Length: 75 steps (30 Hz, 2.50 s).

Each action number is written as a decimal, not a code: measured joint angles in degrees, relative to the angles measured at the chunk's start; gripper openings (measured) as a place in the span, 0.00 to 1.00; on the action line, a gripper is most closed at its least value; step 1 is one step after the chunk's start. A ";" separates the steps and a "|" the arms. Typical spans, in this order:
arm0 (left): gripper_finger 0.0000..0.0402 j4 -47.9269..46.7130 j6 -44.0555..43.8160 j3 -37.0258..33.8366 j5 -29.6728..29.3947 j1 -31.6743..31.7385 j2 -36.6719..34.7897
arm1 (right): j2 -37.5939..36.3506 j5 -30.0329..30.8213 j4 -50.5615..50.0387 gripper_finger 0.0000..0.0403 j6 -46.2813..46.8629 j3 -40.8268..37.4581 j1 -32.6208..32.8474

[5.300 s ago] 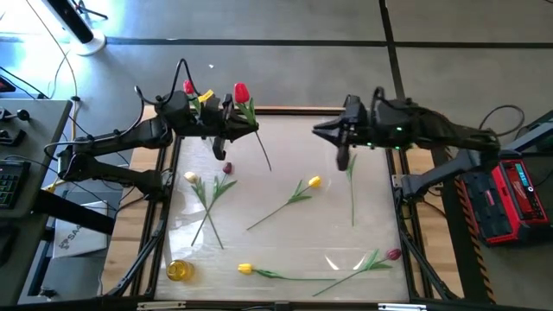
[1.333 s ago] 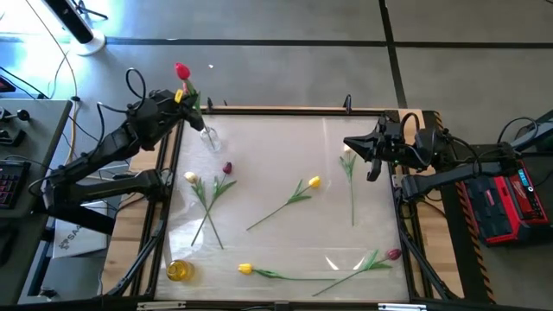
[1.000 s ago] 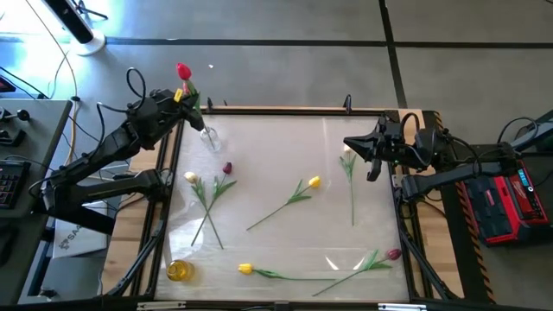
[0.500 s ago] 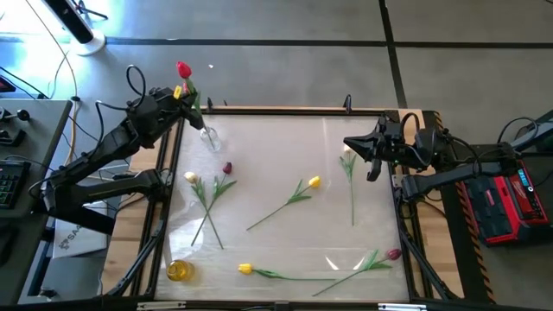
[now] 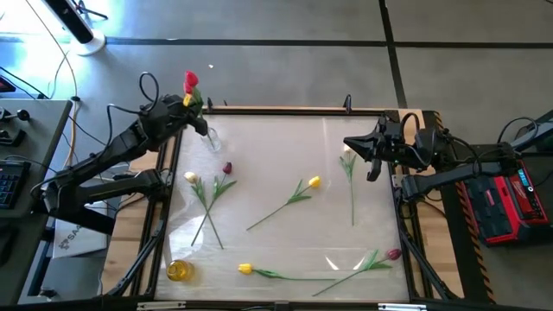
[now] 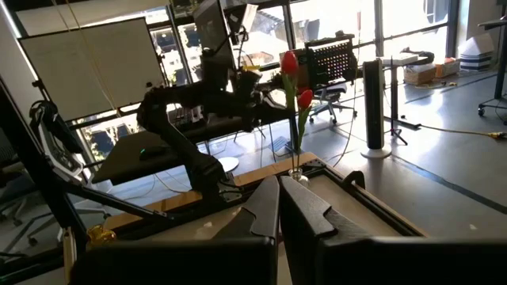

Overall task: Sort flowers into vase by color
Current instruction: Put the red flower into the transparent vase, then put the right dark red flower into the transparent vase

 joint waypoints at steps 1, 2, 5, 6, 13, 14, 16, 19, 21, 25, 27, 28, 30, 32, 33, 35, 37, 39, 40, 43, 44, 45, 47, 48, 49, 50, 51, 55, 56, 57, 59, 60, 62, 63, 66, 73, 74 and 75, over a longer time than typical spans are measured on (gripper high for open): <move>0.01 0.07 -0.66 -0.65 0.01 0.00 0.00 | 0.01 0.01 0.01 0.00 0.00 0.00 0.00; 0.01 0.11 -1.27 -1.26 -0.01 0.00 -0.02 | 0.02 0.00 0.00 0.00 0.00 0.00 0.00; 0.04 0.20 -2.18 -3.22 0.00 0.00 -0.02 | 0.01 0.01 0.00 0.00 0.00 0.00 0.00; 0.05 0.03 -2.64 -3.81 0.02 0.00 -0.02 | 0.02 0.02 0.00 0.00 0.00 0.00 0.00; 0.22 0.47 -4.88 -6.41 1.33 1.09 -0.07 | 0.00 0.02 -0.02 0.00 0.00 0.00 0.00; 0.25 0.75 -4.91 -6.82 1.26 1.33 -0.07 | 0.01 0.01 0.00 0.00 0.00 0.00 0.00; 0.29 1.07 -4.92 -7.66 1.16 1.71 -0.07 | 0.01 0.01 0.01 0.00 0.00 0.00 0.00; 0.36 1.30 -5.42 -8.91 1.18 1.95 -0.07 | 0.02 0.02 -0.02 0.00 0.00 0.00 0.02; 0.39 1.69 -5.73 -9.67 1.18 1.97 -0.04 | 0.02 0.00 -0.02 0.00 0.00 0.00 0.00; 0.43 2.21 -5.86 -10.84 1.34 1.95 -0.07 | 0.01 0.00 -0.01 0.00 0.00 0.02 0.00; 0.45 2.46 -5.88 -10.84 1.58 1.95 -0.09 | 0.00 0.00 -0.02 0.00 0.00 0.02 0.01; 0.45 2.64 -5.86 -10.82 1.93 1.95 -0.25 | 0.01 0.02 -0.02 0.00 0.00 0.01 0.00; 0.45 2.86 -5.86 -10.82 2.33 1.94 -0.76 | 0.00 0.02 -0.02 0.00 0.00 0.00 0.02; 0.46 2.90 -5.86 -10.82 2.34 1.95 -1.48 | 0.00 0.02 -0.02 0.00 0.00 0.02 0.00; 0.46 2.85 -5.86 -10.81 2.34 1.95 -1.91 | 0.01 0.00 0.00 0.00 0.00 0.02 0.01; 0.46 1.80 -5.32 -10.24 2.34 1.92 -2.79 | 0.00 0.00 -0.01 0.00 0.00 0.02 0.00; 0.46 -0.22 -3.52 -8.58 2.33 1.92 -3.58 | 0.02 0.01 -0.01 0.00 0.00 0.02 0.00; 0.46 -2.13 -1.79 -6.30 2.32 1.92 -3.89 | 0.02 0.02 -0.02 0.00 0.00 0.02 0.00; 0.46 -2.99 -1.03 -5.01 2.30 1.92 -3.89 | 0.01 0.02 -0.02 0.00 0.00 0.02 0.01; 0.46 -5.79 0.95 -1.04 2.34 1.89 -3.82 | 0.02 0.02 -0.02 0.00 0.00 0.02 0.00; 0.46 -6.69 1.66 0.23 2.34 1.79 -3.82 | 0.02 0.00 -0.02 0.00 0.00 0.02 0.00; 0.46 -7.68 2.27 1.43 2.32 1.54 -3.82 | 0.01 0.01 -0.01 0.00 0.00 0.02 0.01; 0.46 -9.16 3.37 3.66 2.38 0.72 -3.80 | 0.00 0.01 -0.02 0.00 0.00 0.02 0.02; 0.46 -9.83 3.74 4.76 2.65 0.20 -3.78 | 0.01 0.01 -0.02 0.00 0.00 0.02 0.01; 0.46 -10.51 4.15 5.87 3.12 -0.43 -3.71 | 0.00 0.00 -0.02 0.00 0.00 0.02 0.01; 0.46 -11.07 4.42 7.17 3.84 -0.98 -3.49 | 0.02 0.02 -0.02 0.00 0.00 0.02 0.00; 0.46 -11.47 4.67 8.43 4.49 -1.65 -3.24 | 0.00 0.02 -0.02 0.00 0.00 0.02 0.00; 0.46 -13.28 4.82 13.78 6.74 -4.49 -0.60 | 0.01 0.02 -0.01 0.00 0.00 0.02 0.00; 0.46 -13.33 4.82 15.00 7.13 -5.31 0.29 | 0.00 0.01 -0.02 0.00 0.00 0.02 0.00; 0.46 -13.27 4.83 16.12 7.43 -6.16 1.31 | 0.00 0.02 0.00 0.00 0.00 0.02 0.00; 0.46 -13.42 4.87 18.21 7.85 -7.95 3.52 | 0.02 0.00 -0.02 0.00 0.00 0.02 0.02; 0.46 -13.29 5.19 19.21 7.89 -8.97 4.74 | 0.00 0.00 0.00 0.00 0.00 0.02 0.02; 0.46 -12.99 5.82 20.77 7.91 -10.95 7.26 | 0.00 0.01 -0.02 0.00 0.00 0.02 0.01; 0.46 -12.80 6.16 21.45 7.92 -11.98 8.53 | 0.01 0.00 0.00 0.00 0.00 0.02 0.01; 0.46 -9.50 6.29 23.44 8.68 -14.84 12.14 | 0.02 0.01 -0.01 0.00 0.00 0.02 0.00; 0.46 0.50 5.25 25.98 14.61 -21.25 21.53 | 0.02 0.01 -0.02 0.00 0.00 0.02 0.01; 0.46 1.77 5.24 26.44 16.13 -21.91 22.99 | 0.01 0.01 -0.01 0.00 0.00 0.02 0.01; 0.46 3.24 5.12 26.89 17.49 -22.52 24.32 | 0.01 0.01 -0.02 0.00 0.00 0.02 0.02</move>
